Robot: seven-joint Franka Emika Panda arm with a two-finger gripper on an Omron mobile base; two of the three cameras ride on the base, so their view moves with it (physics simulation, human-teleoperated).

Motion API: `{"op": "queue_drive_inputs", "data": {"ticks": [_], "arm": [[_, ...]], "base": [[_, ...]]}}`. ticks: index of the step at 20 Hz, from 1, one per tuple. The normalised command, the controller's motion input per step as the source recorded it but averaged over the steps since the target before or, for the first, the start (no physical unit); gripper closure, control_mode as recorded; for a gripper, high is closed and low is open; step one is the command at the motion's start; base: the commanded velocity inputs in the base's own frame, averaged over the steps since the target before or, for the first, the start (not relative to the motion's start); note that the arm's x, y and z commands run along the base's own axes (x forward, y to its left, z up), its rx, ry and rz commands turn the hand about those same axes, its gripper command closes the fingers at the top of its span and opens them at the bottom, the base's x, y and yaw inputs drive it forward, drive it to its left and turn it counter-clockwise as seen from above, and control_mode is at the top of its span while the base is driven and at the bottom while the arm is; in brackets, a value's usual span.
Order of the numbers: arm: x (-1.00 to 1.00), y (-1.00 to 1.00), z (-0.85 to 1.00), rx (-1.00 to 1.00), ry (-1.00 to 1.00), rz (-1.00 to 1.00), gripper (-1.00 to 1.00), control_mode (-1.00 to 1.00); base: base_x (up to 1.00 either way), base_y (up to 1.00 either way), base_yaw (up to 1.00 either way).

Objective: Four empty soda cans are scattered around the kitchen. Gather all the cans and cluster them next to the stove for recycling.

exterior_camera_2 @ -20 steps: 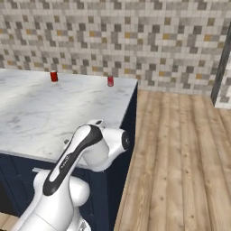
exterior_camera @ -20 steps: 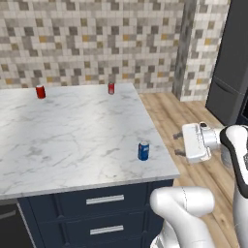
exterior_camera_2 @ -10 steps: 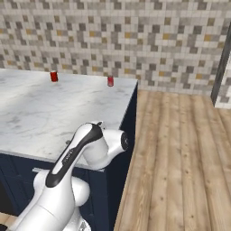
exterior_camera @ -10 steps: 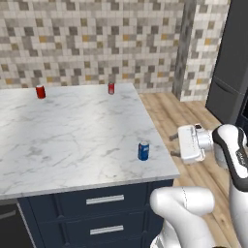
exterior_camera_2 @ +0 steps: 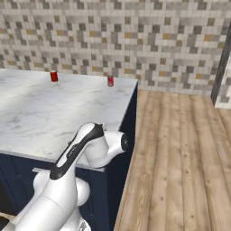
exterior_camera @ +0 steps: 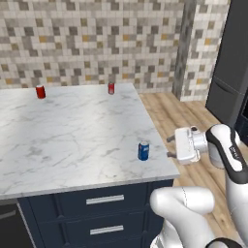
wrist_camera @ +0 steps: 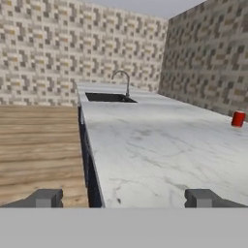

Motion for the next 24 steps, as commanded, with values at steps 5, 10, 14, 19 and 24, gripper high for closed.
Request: {"op": "queue_drive_inputs", "data": {"ticks": [5, 10, 14, 19, 24], "arm": [[0.22, 0.00, -0.17, 0.00, 0.01, 0.00, -1.00, -1.00], [0.24, 0.01, -0.16, 0.00, 0.00, 0.00, -1.00, -1.00], [0.22, 0.03, -0.13, 0.00, 0.01, 0.00, -1.00, -1.00], [0.22, 0.04, -0.12, 0.00, 0.01, 0.00, -1.00, -1.00], [0.27, 0.01, -0.13, 0.00, 0.01, 0.00, -1.00, -1.00]], "base": [[0.00, 0.00, 0.00], [0.00, 0.00, 0.00], [0.00, 0.00, 0.00], [0.00, 0.00, 0.00], [0.00, 0.00, 0.00]]}}
